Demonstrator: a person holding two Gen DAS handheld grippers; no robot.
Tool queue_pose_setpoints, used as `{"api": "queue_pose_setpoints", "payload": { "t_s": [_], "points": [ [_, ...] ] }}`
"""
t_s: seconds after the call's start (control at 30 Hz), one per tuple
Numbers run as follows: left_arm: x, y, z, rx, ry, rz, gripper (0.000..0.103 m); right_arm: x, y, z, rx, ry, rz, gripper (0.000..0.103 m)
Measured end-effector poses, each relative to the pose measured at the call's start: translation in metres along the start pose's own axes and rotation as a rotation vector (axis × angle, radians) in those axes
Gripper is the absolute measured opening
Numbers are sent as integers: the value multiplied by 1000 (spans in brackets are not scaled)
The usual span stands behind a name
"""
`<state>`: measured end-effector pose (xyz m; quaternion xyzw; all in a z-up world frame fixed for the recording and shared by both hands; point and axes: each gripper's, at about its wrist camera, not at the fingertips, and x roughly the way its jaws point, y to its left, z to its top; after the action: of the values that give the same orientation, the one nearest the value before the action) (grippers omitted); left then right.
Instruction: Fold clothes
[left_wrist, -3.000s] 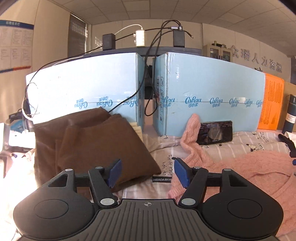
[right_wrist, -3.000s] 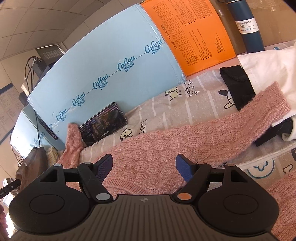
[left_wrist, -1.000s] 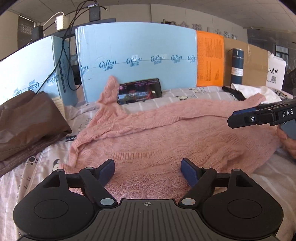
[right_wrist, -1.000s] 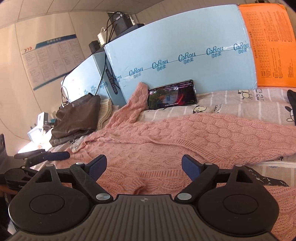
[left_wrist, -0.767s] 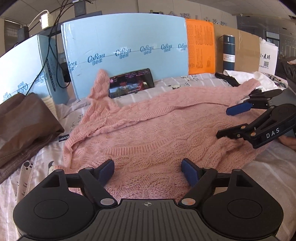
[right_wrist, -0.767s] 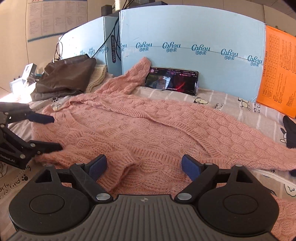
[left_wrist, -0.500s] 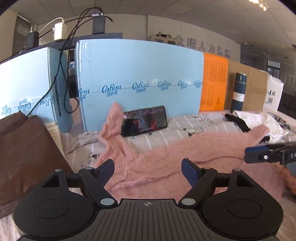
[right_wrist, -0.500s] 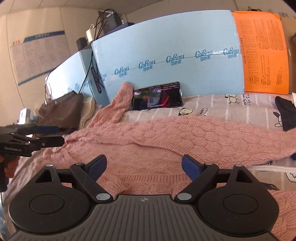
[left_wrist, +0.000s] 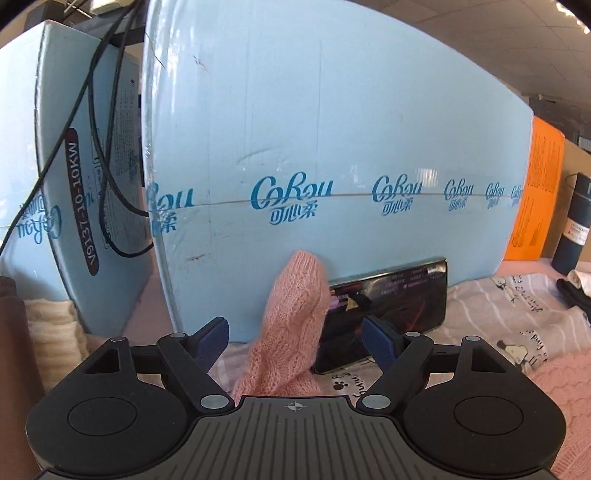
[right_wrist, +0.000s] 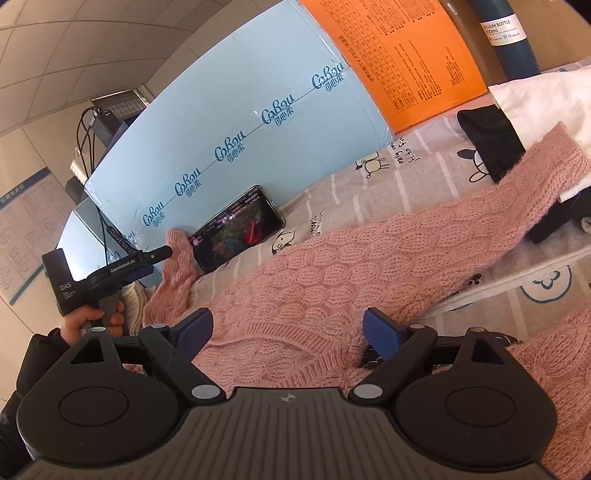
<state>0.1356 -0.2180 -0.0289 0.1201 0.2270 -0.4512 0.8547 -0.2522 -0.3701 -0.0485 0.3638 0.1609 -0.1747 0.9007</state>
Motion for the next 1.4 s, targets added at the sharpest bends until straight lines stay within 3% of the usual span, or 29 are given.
{"api": "queue_pose_setpoints", "payload": {
  "t_s": [0.03,0.07,0.2,0.4,0.57,0.77,0.87,0.93,0.97,1.13,1.17,1.27,1.4],
  "points": [
    [7,-2,-2,32,23,5,24,0,0,0,0,2,-2,88],
    [11,-3,-5,53,44,2,5,1,0,0,0,3,-3,88],
    [-11,-3,-14,33,-16,-63,5,2,0,0,1,0,-8,88],
    [-90,-27,-17,61,-177,-217,6,2,-1,-1,1,-1,-9,88],
    [-125,-61,-38,116,-167,-301,6,1,-1,-1,0,-2,-6,88],
    [-131,-73,-55,111,-115,-299,11,1,-1,-1,0,-3,-3,88],
    [-131,-73,-60,97,-96,-285,38,0,-1,-1,1,-5,-4,88],
    [-132,-73,-64,88,-83,-276,83,0,0,-1,1,-4,-1,88],
    [-132,-73,-66,83,-77,-272,87,0,0,0,1,-2,1,88],
    [-131,-70,-74,52,-36,-234,88,1,0,-1,-1,0,1,88],
    [-123,-64,-75,25,1,-191,88,1,0,-1,-1,1,-1,88],
    [-103,-56,-81,9,85,-155,88,2,0,-1,-4,5,-4,88],
    [-103,-56,-85,38,68,-148,88,2,0,-1,-5,9,-8,88]
  ]
}}
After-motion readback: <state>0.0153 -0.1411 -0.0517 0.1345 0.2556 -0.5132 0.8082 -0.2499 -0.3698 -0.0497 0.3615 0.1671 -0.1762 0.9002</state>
